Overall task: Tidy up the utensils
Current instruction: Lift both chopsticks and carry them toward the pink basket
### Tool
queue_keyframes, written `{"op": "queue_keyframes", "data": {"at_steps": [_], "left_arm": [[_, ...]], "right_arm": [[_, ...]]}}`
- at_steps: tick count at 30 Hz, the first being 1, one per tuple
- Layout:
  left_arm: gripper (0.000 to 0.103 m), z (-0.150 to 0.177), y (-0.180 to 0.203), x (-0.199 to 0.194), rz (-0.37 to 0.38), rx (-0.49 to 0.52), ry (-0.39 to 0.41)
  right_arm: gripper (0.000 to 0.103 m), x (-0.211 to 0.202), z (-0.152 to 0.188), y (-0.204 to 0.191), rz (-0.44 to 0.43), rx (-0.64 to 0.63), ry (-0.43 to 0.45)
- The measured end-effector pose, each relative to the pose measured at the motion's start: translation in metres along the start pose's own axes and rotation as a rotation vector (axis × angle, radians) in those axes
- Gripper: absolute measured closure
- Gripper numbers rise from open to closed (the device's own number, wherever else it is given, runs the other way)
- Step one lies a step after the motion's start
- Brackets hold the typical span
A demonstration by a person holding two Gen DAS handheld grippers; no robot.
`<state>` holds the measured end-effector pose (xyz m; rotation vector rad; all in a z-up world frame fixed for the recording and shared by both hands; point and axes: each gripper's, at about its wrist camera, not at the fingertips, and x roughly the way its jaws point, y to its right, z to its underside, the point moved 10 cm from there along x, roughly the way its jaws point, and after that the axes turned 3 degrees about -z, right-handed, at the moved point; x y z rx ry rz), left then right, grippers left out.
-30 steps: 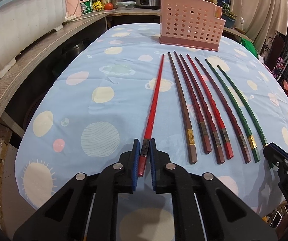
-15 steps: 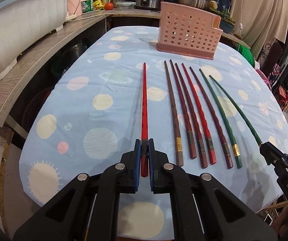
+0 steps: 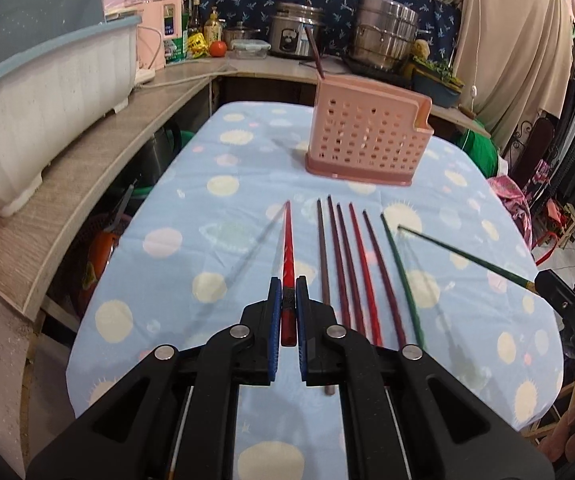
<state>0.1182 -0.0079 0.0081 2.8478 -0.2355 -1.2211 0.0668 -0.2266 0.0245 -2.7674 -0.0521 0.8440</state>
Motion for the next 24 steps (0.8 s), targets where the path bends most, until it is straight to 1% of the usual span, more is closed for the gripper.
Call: {"op": "queue_keyframes", "data": {"at_steps": [4, 9, 16, 20, 24], "left_arm": [[0.096, -0.028, 0.006, -0.008, 0.007, -0.004, 0.044], [0.096, -0.073, 0.013, -0.024, 0.01, -0.002, 0.128], [0.096, -0.128, 0.021, -0.035, 0.018, -0.007, 0.21], [0.096, -0.157, 0.029, -0.04, 0.036, -0.013, 0.244], [0.096, -0.19, 0.036, -0.051, 0.048, -0.021, 0.302]], "right_arm": [[0.095, -0.001, -0.026, 0.0, -0.021, 0.012, 0.043], [0.096, -0.003, -0.062, 0.005, -0.03, 0.024, 0.101], [0.096, 0.006, -0.103, 0.012, -0.048, 0.051, 0.144], [0.096, 0.01, -0.127, 0.013, -0.071, 0.074, 0.171], [0.096, 0.013, -0.151, 0.014, -0.104, 0.108, 0.209]]}}
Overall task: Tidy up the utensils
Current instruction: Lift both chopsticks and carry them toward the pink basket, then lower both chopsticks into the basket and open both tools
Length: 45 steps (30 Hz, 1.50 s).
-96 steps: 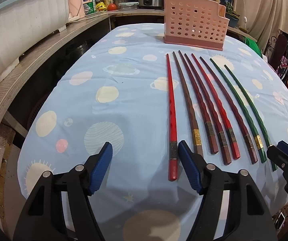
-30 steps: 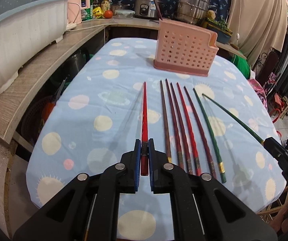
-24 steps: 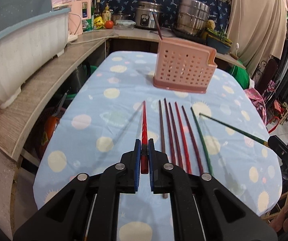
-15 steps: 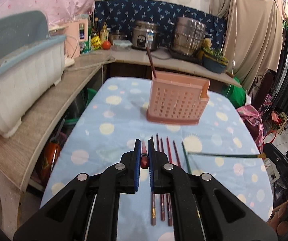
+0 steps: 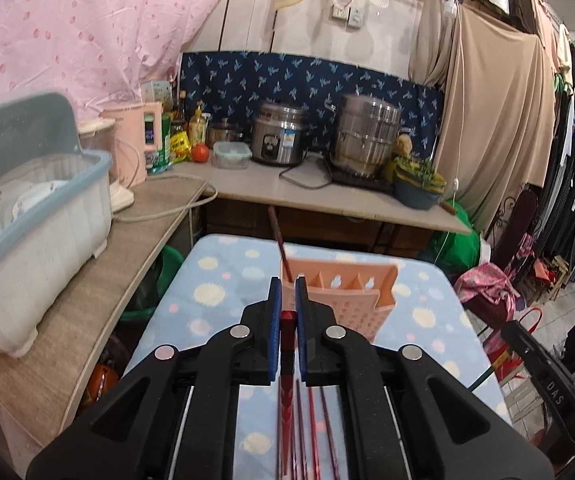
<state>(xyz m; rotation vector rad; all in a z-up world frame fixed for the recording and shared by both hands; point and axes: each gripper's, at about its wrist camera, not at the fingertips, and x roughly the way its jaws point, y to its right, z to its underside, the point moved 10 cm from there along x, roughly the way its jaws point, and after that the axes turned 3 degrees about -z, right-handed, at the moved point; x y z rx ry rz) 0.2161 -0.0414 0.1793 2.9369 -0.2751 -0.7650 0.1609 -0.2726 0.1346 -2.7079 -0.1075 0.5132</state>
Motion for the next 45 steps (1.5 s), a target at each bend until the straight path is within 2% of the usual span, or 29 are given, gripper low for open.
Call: {"op": "queue_keyframes", "data": {"at_steps": [9, 17, 22, 27, 32, 37, 41, 42, 43, 44, 45], "left_arm": [[0.096, -0.085, 0.012, -0.013, 0.034, -0.06, 0.205], [0.096, -0.133, 0.013, 0.006, 0.024, -0.099, 0.311], [0.096, -0.153, 0.015, 0.023, 0.005, -0.086, 0.348], [0.096, -0.163, 0.018, 0.038, 0.0, -0.065, 0.385], [0.096, -0.146, 0.014, 0.079, 0.004, -0.076, 0.342], [0.096, -0.101, 0.003, 0.126, 0.003, -0.091, 0.2], [0.095, -0.076, -0.003, 0.137, 0.021, -0.11, 0.117], [0.086, -0.072, -0.003, 0.137, 0.02, -0.108, 0.103], [0.065, -0.069, -0.003, 0.137, 0.018, -0.107, 0.091], [0.051, -0.066, -0.004, 0.135, 0.017, -0.111, 0.08], [0.03, -0.065, -0.005, 0.132, 0.009, -0.121, 0.081]], "right_arm": [[0.096, 0.018, -0.07, -0.013, -0.056, 0.028, 0.135], [0.096, 0.041, -0.135, -0.024, -0.091, 0.053, 0.28], [0.096, 0.063, -0.157, -0.022, -0.093, 0.081, 0.301], [0.096, 0.094, -0.158, -0.019, -0.071, 0.072, 0.274], [0.096, 0.126, -0.131, -0.007, -0.037, 0.058, 0.201], [0.095, 0.153, -0.095, 0.006, -0.003, 0.049, 0.114], [0.087, 0.157, -0.078, 0.012, 0.009, 0.059, 0.081], [0.085, 0.156, -0.076, 0.011, 0.008, 0.058, 0.077], [0.078, 0.154, -0.074, 0.011, 0.01, 0.056, 0.077], [0.072, 0.152, -0.073, 0.01, 0.012, 0.052, 0.08], [0.071, 0.149, -0.072, 0.008, 0.013, 0.046, 0.084]]}}
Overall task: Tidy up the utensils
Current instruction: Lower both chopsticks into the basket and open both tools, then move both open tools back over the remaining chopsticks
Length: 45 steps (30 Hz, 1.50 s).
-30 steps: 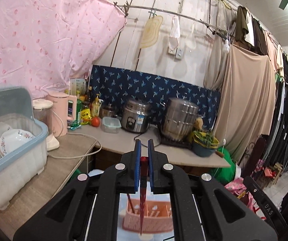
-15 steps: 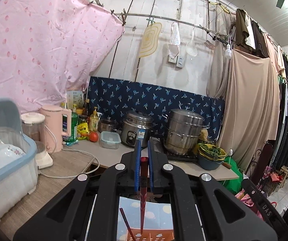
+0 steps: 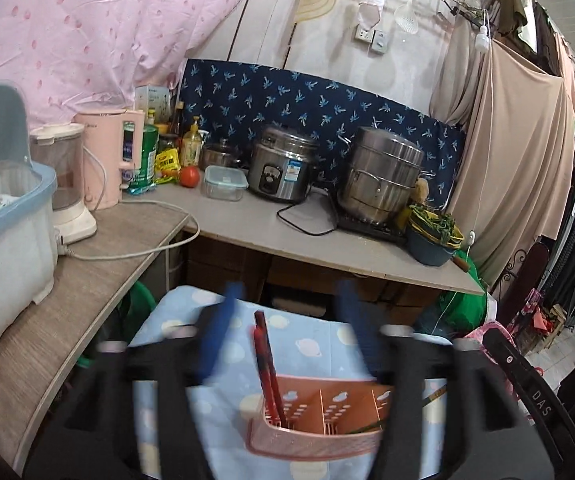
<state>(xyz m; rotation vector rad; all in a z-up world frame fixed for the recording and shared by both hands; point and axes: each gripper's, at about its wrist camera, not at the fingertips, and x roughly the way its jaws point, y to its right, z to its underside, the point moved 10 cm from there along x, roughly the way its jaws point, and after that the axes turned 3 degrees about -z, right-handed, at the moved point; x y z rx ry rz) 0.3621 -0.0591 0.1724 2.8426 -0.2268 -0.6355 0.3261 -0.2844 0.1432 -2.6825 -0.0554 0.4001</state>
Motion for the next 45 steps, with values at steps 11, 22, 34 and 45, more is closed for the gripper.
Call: {"op": "queue_keyframes", "data": {"at_steps": [11, 22, 34, 45], "left_arm": [[0.028, 0.022, -0.002, -0.031, 0.016, 0.01, -0.115], [0.027, 0.112, -0.014, -0.085, 0.045, 0.05, -0.296], [0.028, 0.233, -0.041, -0.126, -0.084, 0.203, -0.357], [0.028, 0.294, -0.06, -0.138, -0.136, 0.239, -0.405]], "right_arm": [[0.056, -0.043, 0.009, -0.013, -0.02, -0.03, -0.015], [0.056, -0.11, 0.087, -0.009, 0.014, -0.075, -0.154], [0.056, -0.17, 0.205, 0.019, 0.073, -0.079, -0.347], [0.056, -0.193, 0.29, 0.022, 0.102, -0.132, -0.462]]}}
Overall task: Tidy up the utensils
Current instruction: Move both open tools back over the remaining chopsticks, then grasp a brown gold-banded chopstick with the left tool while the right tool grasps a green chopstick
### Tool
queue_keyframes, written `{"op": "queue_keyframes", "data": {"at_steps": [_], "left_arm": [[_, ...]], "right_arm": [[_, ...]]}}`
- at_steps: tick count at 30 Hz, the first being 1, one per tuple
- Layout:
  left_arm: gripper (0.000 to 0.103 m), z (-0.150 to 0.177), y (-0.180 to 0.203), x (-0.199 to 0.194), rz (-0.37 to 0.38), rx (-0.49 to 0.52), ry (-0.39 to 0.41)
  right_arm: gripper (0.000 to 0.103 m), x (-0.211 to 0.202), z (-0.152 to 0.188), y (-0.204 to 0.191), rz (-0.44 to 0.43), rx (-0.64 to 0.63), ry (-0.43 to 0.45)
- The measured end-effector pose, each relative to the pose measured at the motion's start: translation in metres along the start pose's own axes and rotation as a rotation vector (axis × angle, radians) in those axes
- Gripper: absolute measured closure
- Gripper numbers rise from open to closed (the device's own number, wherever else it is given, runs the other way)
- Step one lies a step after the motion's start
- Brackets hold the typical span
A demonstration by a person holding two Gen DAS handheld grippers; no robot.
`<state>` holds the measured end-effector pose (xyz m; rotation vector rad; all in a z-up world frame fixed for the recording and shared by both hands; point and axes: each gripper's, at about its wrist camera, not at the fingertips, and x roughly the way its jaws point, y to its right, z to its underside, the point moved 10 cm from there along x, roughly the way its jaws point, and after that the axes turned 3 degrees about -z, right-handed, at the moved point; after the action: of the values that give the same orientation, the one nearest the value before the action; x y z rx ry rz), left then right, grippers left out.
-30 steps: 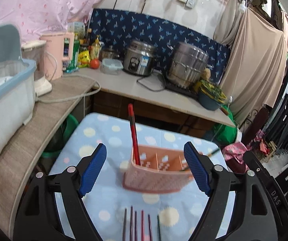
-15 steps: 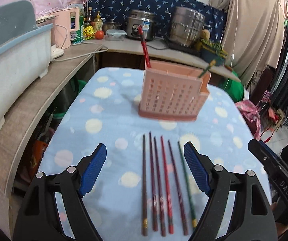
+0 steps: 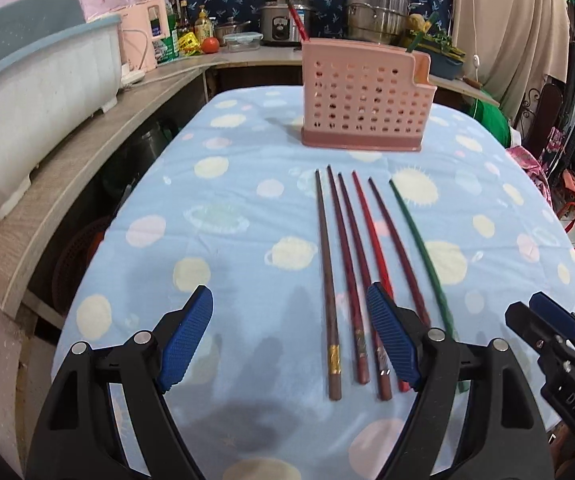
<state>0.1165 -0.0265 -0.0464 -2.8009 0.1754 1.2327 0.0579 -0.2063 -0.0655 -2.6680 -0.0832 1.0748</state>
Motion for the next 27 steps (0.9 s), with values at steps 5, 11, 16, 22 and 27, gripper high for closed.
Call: {"op": "queue_keyframes", "data": {"at_steps": [5, 11, 16, 22, 27], "left_arm": [[0.028, 0.023, -0.005, 0.007, -0.019, 0.002, -0.022], [0.028, 0.036, -0.01, 0.009, -0.009, -0.012, -0.029], [0.028, 0.04, -0.009, 0.01, -0.007, -0.009, -0.031], [0.028, 0.045, -0.005, 0.013, -0.006, 0.007, -0.038], [0.03, 0.05, -0.004, 0.019, -0.007, 0.008, -0.053]], "right_arm": [[0.057, 0.008, 0.02, -0.011, 0.007, -0.034, -0.033], [0.07, 0.011, 0.03, -0.016, 0.03, -0.066, -0.036], [0.078, 0.016, 0.034, -0.018, 0.029, -0.07, -0.048], [0.083, 0.02, 0.039, -0.023, 0.025, -0.085, -0.061], [0.083, 0.021, 0.038, -0.024, 0.026, -0.09, -0.056]]}}
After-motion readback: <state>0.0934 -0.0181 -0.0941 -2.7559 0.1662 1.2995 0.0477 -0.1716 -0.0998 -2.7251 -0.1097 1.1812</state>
